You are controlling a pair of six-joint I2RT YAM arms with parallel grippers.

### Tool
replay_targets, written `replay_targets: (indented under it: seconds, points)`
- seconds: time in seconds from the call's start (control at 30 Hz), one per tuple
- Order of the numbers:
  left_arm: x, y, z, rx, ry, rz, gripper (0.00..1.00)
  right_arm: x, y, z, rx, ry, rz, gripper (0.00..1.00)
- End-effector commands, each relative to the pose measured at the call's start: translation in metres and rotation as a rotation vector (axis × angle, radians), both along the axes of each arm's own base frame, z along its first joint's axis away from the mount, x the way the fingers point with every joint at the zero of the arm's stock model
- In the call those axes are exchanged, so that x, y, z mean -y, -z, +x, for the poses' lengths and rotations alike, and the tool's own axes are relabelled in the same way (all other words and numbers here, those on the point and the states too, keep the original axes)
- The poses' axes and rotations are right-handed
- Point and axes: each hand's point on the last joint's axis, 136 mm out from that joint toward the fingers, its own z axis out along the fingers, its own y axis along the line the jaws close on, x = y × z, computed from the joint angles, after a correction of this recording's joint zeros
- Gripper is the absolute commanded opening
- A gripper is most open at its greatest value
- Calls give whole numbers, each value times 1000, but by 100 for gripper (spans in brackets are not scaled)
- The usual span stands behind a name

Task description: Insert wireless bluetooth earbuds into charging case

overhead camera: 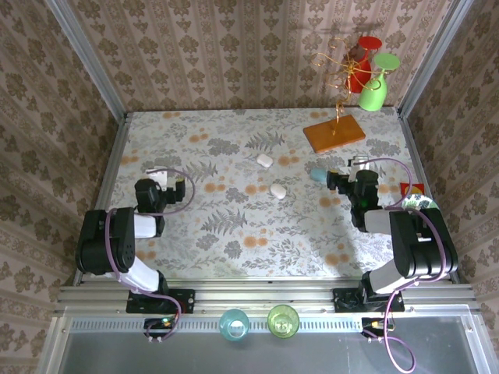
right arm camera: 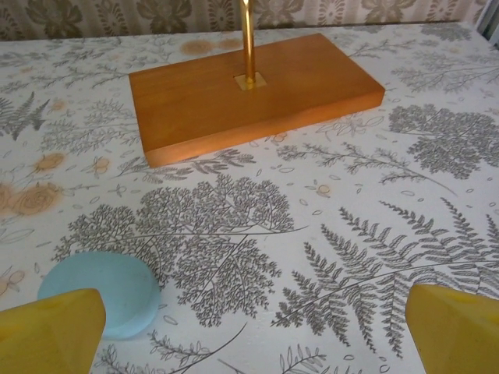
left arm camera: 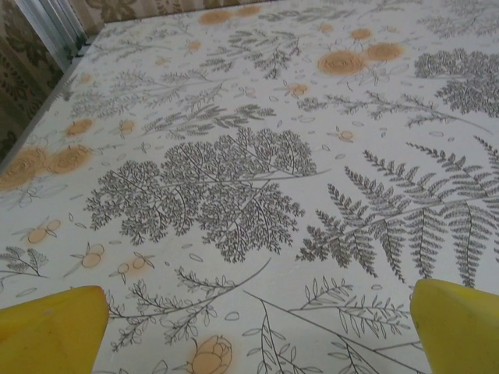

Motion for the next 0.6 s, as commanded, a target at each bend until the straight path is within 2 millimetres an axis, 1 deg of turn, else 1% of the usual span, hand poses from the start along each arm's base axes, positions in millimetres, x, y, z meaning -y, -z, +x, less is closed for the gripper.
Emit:
replay_targets:
  seconds: [0.0, 0.57]
  points:
    - [8, -17, 9, 58, 29, -23, 100, -4, -4, 2, 39, -28, 8, 100]
    - [8, -17, 8, 62, 21, -7, 100, -5, -5, 2, 43, -28, 6, 100]
